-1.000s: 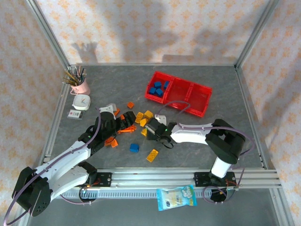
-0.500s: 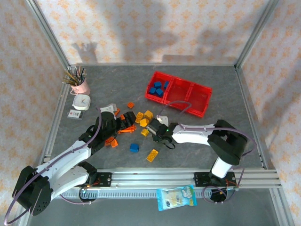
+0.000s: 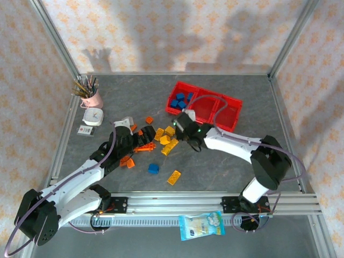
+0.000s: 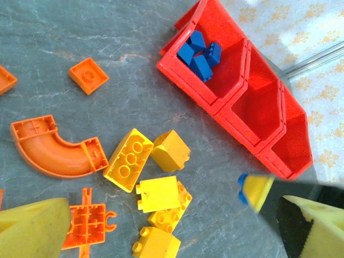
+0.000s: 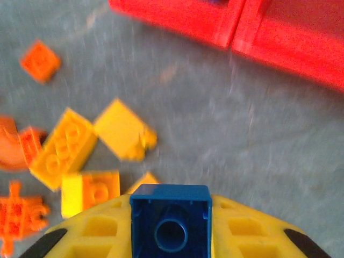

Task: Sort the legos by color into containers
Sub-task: Place the lego in the container.

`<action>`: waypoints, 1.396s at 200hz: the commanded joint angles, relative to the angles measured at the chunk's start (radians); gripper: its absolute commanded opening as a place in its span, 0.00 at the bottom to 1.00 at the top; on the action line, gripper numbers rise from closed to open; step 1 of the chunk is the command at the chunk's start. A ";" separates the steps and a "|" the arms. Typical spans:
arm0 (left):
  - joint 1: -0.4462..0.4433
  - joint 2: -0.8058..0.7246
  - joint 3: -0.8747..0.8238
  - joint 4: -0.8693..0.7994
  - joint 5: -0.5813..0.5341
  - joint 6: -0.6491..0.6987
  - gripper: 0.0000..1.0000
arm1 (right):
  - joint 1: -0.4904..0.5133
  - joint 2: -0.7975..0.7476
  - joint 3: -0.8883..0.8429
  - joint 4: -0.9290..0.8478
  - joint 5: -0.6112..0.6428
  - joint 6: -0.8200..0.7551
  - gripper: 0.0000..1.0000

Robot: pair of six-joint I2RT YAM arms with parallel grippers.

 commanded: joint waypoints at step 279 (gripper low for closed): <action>0.098 -0.059 0.058 -0.108 0.006 0.082 0.99 | 0.067 0.034 0.122 -0.045 -0.016 -0.082 0.79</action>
